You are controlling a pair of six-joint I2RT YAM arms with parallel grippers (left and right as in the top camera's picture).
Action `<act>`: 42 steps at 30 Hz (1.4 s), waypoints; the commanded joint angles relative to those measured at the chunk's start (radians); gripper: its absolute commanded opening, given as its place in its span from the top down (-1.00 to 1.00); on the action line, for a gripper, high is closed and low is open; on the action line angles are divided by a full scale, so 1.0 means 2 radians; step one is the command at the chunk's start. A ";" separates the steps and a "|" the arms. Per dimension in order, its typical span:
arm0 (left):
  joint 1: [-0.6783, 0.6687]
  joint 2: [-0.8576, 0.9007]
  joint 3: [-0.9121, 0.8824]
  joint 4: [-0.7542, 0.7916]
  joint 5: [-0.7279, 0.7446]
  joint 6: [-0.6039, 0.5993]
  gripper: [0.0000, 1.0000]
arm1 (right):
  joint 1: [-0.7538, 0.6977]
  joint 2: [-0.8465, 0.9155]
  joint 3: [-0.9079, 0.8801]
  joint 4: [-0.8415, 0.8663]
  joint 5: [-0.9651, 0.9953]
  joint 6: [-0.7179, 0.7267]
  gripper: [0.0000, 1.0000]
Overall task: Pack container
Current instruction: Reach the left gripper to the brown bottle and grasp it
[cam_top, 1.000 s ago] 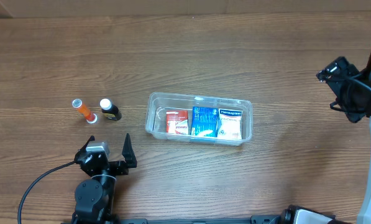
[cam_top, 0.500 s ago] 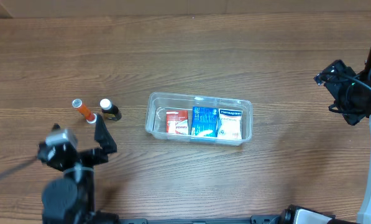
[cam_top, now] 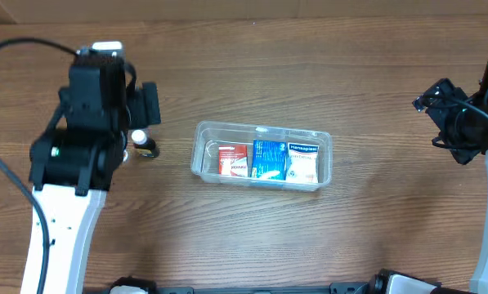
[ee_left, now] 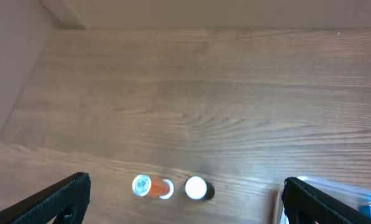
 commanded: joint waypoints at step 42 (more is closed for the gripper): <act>0.068 0.304 0.018 -0.082 0.107 -0.043 -0.27 | -0.001 -0.001 0.006 0.002 0.001 -0.002 -1.00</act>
